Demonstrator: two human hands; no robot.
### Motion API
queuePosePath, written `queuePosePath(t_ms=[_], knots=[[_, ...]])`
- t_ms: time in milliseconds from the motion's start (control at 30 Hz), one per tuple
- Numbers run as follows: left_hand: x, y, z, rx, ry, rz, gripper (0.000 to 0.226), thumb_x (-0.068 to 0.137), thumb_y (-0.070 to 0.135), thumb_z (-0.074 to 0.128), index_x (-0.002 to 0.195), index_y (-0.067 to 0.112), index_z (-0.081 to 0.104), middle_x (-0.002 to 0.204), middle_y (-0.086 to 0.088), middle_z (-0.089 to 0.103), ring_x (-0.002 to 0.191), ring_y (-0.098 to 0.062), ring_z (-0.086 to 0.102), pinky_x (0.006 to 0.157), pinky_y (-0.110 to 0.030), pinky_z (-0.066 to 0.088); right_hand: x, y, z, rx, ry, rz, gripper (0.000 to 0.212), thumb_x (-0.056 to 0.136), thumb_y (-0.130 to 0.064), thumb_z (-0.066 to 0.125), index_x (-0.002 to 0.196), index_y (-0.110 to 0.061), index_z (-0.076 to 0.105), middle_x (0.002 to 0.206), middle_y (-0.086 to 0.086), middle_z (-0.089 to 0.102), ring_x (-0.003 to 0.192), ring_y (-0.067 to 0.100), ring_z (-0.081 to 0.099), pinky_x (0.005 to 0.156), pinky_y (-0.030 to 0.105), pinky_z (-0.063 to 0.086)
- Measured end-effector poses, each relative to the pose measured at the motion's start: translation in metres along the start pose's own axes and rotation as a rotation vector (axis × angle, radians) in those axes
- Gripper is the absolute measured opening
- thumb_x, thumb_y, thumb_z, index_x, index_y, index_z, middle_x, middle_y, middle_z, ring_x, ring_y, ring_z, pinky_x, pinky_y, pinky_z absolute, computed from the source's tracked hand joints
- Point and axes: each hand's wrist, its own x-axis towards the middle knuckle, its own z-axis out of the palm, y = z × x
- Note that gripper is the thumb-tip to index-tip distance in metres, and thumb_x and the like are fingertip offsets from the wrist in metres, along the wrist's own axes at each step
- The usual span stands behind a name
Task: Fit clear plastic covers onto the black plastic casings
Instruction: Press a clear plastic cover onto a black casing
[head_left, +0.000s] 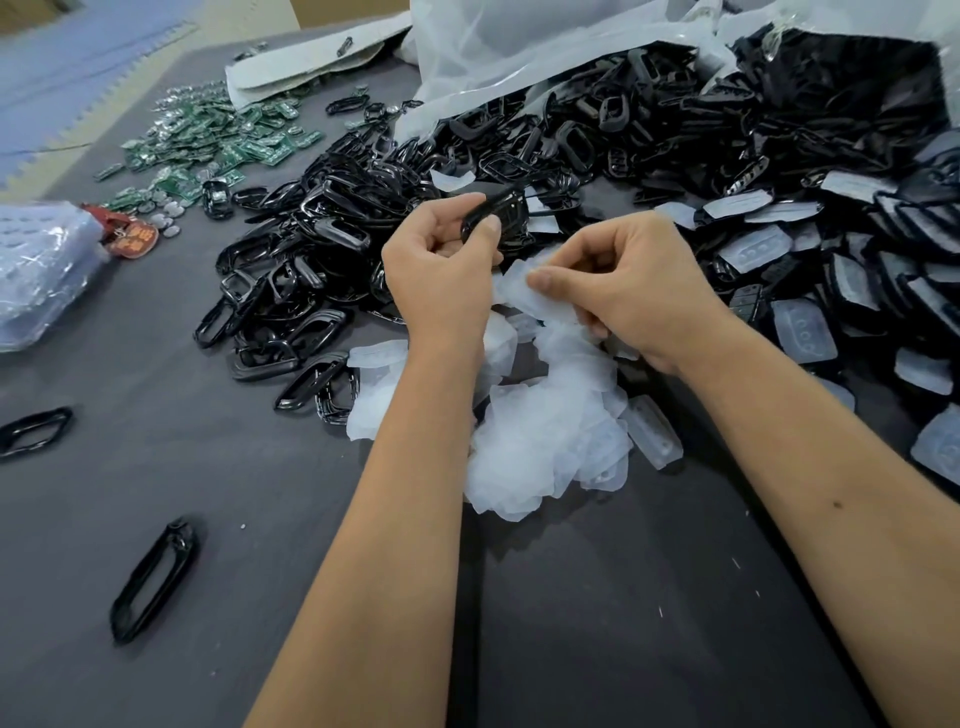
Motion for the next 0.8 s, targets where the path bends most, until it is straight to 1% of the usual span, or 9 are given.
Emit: queuePosePath(t_ms=[67,167,300,400,467,567,667,733,800], knots=[[-0.0007,0.0026,-0.0014,-0.094,-0.019,0.003,0.016,0.087,-0.006,0.072,0.102,0.001,0.075,0.077,-0.013,0.060,0.057,-0.011,0.059,0.061,-0.023,0.050,-0.0002,0.0005,0.0007,-0.004,0.069,0.006,0.026,0.081,-0.023,0.090,0.069,-0.011,0.070,0.045,-0.003,0.056,0.032,0.009,0.042,0.035,0.017,0.033],[-0.0011,0.0041,-0.0025,-0.157,-0.114,-0.010,0.017,0.088,-0.007,0.071,0.102,0.002,0.074,0.074,-0.009,0.061,0.057,-0.011,0.058,0.057,-0.020,0.047,-0.0008,0.0006,0.0019,0.023,0.138,-0.006,0.034,0.079,-0.028,0.091,0.064,-0.012,0.065,0.044,-0.003,0.055,0.031,0.008,0.041,0.035,0.017,0.032],[-0.0025,0.0046,-0.0037,-0.146,-0.319,-0.060,0.018,0.090,-0.007,0.070,0.106,0.001,0.072,0.070,-0.003,0.070,0.057,-0.011,0.059,0.059,-0.020,0.050,-0.0011,-0.0016,0.0053,0.139,0.227,-0.010,0.032,0.084,-0.028,0.088,0.068,-0.010,0.066,0.054,0.004,0.062,0.041,0.012,0.052,0.039,0.023,0.041],[-0.0018,0.0037,-0.0054,-0.124,-0.408,-0.086,0.019,0.090,-0.008,0.070,0.105,0.003,0.071,0.071,-0.002,0.073,0.058,-0.011,0.060,0.062,-0.021,0.052,0.0003,-0.0017,0.0073,0.269,0.250,0.014,0.030,0.090,-0.022,0.082,0.070,-0.011,0.063,0.054,-0.001,0.060,0.045,0.012,0.054,0.040,0.022,0.043],[-0.0018,0.0035,-0.0057,-0.082,-0.432,-0.083,0.019,0.090,-0.007,0.071,0.105,0.005,0.071,0.070,-0.002,0.073,0.058,-0.011,0.061,0.060,-0.021,0.051,0.0014,-0.0013,0.0073,0.312,0.259,0.033,0.026,0.093,-0.021,0.079,0.073,-0.011,0.065,0.056,-0.001,0.061,0.048,0.013,0.059,0.044,0.023,0.048],[-0.0014,0.0029,-0.0056,0.000,-0.409,-0.077,0.018,0.090,-0.005,0.071,0.103,0.007,0.069,0.069,-0.007,0.073,0.055,-0.013,0.062,0.054,-0.024,0.051,0.0031,0.0002,0.0053,0.380,0.242,0.087,0.017,0.099,-0.015,0.070,0.083,-0.008,0.069,0.064,0.003,0.070,0.054,0.017,0.067,0.049,0.025,0.054],[-0.0010,0.0007,-0.0046,0.051,-0.342,-0.056,0.017,0.089,-0.003,0.073,0.102,0.008,0.070,0.074,-0.015,0.074,0.057,-0.016,0.065,0.060,-0.033,0.055,0.0043,0.0016,0.0024,0.342,0.235,0.104,0.010,0.099,-0.009,0.068,0.089,-0.008,0.071,0.070,0.003,0.073,0.059,0.017,0.070,0.049,0.025,0.054],[-0.0006,0.0000,-0.0043,0.047,-0.268,-0.052,0.017,0.087,-0.003,0.073,0.100,0.008,0.071,0.071,-0.010,0.074,0.057,-0.016,0.065,0.061,-0.033,0.055,0.0036,0.0013,0.0018,0.284,0.242,0.085,0.007,0.094,-0.005,0.073,0.090,-0.010,0.072,0.072,0.002,0.073,0.061,0.013,0.067,0.050,0.024,0.054],[0.0007,-0.0003,-0.0046,0.002,-0.186,-0.059,0.016,0.087,-0.004,0.072,0.098,0.008,0.070,0.070,-0.005,0.073,0.057,-0.014,0.064,0.056,-0.027,0.052,0.0018,0.0005,0.0016,0.259,0.235,0.077,0.013,0.088,-0.002,0.079,0.093,-0.011,0.071,0.083,0.011,0.077,0.068,0.014,0.069,0.052,0.026,0.056]])
